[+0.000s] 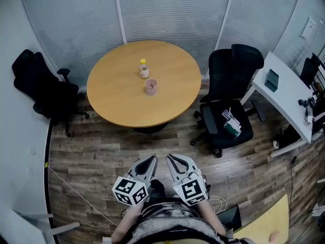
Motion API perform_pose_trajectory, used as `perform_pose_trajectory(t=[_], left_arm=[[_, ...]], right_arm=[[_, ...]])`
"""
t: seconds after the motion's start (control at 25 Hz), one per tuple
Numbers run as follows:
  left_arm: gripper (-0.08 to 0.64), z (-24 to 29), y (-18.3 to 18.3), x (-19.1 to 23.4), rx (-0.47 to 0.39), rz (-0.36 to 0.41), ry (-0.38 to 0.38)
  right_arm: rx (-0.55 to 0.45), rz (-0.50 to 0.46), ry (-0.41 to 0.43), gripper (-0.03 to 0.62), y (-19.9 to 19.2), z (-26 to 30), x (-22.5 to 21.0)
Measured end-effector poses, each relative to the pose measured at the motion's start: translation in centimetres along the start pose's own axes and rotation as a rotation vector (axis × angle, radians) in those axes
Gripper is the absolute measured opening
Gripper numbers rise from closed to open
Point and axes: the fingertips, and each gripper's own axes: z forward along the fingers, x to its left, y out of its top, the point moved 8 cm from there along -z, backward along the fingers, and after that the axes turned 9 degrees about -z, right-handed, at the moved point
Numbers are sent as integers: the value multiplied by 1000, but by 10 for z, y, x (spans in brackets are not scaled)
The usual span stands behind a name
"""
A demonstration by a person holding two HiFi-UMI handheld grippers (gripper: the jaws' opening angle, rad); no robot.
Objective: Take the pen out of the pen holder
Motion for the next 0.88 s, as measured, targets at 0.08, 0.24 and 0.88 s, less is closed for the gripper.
perform_pose_trajectory(t=[0.08,0.24,0.88], left_arm=[[5,10,13,13,-2,9,-13],[5,24,33,38,-5,10,-24],[5,20,70,114,-1,-10,-32]], right_arm=[[1,-9,-1,29,5,18,-5],[7,-16,-1,29,12,50,-13],[16,-16,-20,29,35,138,-7]])
